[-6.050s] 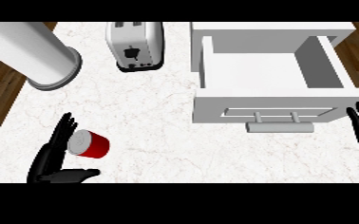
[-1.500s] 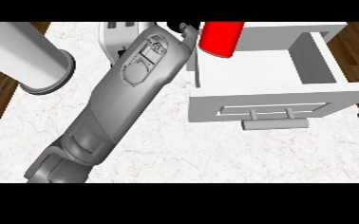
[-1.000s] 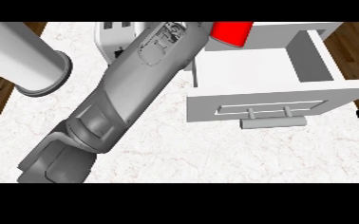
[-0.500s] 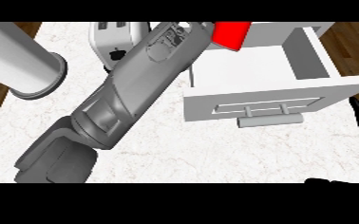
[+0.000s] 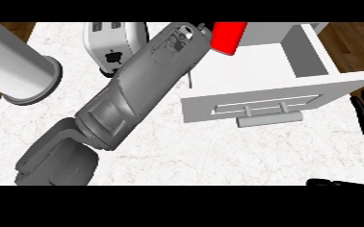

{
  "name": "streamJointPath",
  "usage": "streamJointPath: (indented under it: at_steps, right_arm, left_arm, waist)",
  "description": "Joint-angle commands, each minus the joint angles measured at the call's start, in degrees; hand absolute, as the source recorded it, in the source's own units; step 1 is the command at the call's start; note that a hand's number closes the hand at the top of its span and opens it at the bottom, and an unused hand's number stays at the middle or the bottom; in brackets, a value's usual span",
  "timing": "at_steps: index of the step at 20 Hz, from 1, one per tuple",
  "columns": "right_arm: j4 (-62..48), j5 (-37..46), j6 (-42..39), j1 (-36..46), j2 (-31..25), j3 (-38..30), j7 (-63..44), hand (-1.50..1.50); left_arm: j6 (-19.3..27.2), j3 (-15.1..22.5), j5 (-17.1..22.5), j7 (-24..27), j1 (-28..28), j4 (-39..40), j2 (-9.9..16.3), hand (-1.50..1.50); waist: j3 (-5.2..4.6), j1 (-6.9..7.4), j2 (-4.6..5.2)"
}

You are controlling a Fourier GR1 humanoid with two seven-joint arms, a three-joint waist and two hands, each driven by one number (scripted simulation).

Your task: Pick up the can, place it into the drawer and close the drawer

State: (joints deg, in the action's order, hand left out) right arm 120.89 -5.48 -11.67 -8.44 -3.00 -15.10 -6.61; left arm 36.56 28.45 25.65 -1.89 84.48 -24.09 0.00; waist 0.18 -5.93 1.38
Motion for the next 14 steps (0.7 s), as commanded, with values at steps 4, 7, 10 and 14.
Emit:
streamJointPath:
  at_steps: [4,7,10,14]
  right_arm:
    - [-0.8,4.0,2.1,3.1,1.3,3.3,-0.7,-1.50]
    - [1.0,0.6,0.8,3.0,-0.4,1.3,-2.4,-1.50]
    - [0.7,0.8,0.8,1.8,-0.4,0.7,-1.8,-1.50]
    - [0.4,0.3,-0.5,1.3,-1.2,0.4,-1.0,-1.50]
  left_arm:
    - [0.9,5.4,2.0,2.6,-2.4,0.3,0.0,1.50]
    - [0.8,5.4,2.2,3.6,-1.8,3.3,0.0,1.50]
    - [3.5,6.3,3.2,3.6,-2.6,3.0,0.0,-1.50]
    - [6.4,7.6,3.9,4.5,-3.8,3.6,0.0,-1.50]
  waist:
    - [-0.04,-0.28,0.16]
    - [-0.03,-1.01,0.33]
    - [-0.03,-0.77,0.11]
    - [0.01,-1.93,0.48]
